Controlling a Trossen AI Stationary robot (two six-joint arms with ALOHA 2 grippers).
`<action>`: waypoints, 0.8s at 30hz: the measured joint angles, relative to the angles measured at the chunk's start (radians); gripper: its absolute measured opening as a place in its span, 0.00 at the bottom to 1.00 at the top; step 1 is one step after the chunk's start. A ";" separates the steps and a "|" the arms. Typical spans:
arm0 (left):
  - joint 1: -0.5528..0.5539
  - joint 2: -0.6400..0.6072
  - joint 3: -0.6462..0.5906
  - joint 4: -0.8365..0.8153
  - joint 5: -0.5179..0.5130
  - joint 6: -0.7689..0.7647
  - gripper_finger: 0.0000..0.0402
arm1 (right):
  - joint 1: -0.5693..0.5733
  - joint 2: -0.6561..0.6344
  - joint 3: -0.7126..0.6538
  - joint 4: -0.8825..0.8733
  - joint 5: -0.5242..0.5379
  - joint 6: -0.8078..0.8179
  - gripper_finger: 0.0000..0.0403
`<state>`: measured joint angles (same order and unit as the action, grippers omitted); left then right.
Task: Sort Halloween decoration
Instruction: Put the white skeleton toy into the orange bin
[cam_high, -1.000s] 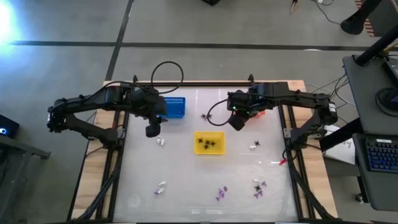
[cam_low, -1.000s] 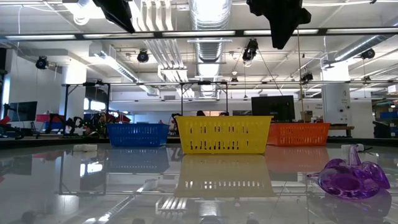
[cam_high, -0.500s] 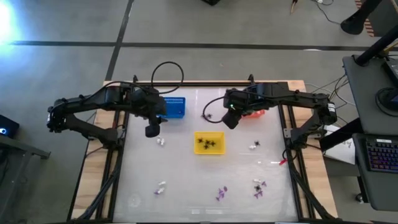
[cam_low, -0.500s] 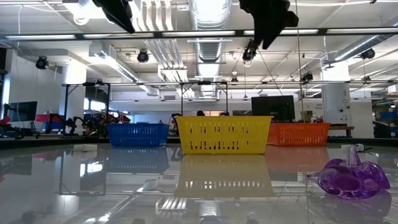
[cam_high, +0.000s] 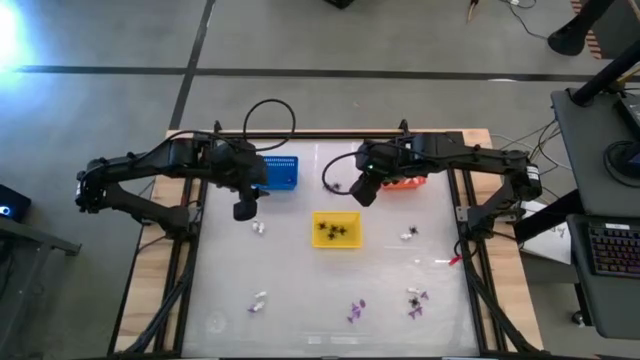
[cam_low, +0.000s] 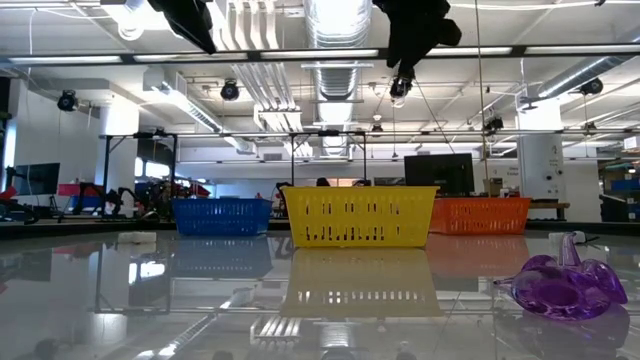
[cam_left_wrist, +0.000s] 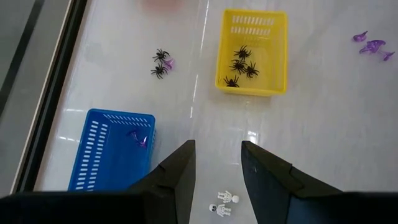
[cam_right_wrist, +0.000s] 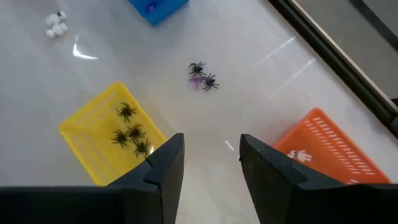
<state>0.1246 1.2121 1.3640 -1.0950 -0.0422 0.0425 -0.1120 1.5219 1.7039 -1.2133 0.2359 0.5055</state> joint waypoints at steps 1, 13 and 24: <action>0.000 0.000 0.000 0.000 0.000 0.000 0.28 | 0.000 0.000 -0.003 -0.001 0.000 0.000 0.35; 0.000 0.000 0.000 -0.022 -0.001 0.001 0.28 | 0.000 0.001 -0.181 -0.139 -0.009 -0.100 0.32; 0.000 -0.003 0.000 -0.055 -0.003 -0.002 0.28 | 0.002 0.001 -0.450 -0.081 -0.032 -0.222 0.32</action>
<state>0.1246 1.2091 1.3640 -1.1500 -0.0452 0.0402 -0.1097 1.5227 1.2538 -1.2946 0.2035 0.2839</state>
